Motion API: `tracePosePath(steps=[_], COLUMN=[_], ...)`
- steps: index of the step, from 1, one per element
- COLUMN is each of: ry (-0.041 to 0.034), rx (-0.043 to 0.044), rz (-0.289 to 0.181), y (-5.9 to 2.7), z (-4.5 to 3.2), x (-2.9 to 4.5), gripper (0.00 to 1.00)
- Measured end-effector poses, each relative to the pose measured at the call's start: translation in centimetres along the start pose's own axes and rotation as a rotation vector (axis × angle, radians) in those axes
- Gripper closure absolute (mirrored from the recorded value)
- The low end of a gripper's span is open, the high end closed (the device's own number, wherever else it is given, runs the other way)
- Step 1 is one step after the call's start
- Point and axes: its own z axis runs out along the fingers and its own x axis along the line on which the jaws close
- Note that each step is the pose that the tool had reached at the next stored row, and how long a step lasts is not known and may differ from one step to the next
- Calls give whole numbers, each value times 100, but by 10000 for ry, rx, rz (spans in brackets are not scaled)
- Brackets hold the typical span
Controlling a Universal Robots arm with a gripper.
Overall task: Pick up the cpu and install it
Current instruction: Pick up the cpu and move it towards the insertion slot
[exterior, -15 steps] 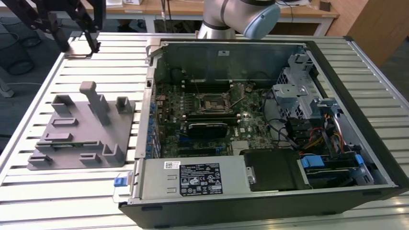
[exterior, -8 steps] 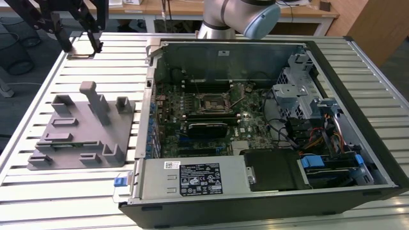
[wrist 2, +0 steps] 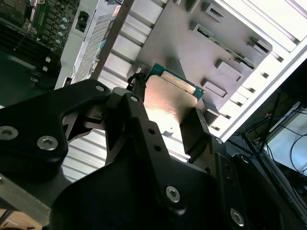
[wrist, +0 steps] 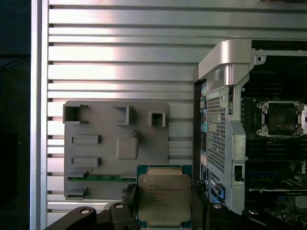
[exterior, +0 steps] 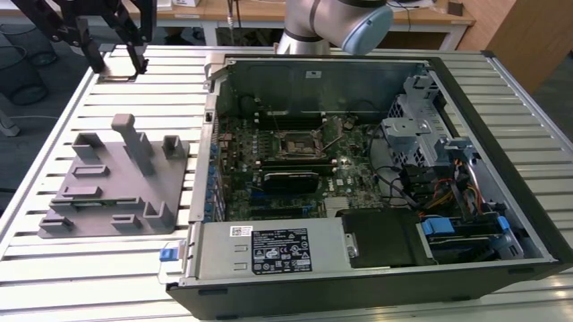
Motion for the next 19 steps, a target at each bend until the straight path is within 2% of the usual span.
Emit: tracePosePath(steps=[13, 19], ry=[0, -1], rx=[0, -1], rz=[-1, 0], y=[0, 1], z=[1, 2], x=[-70, -145], gripper=[46, 46])
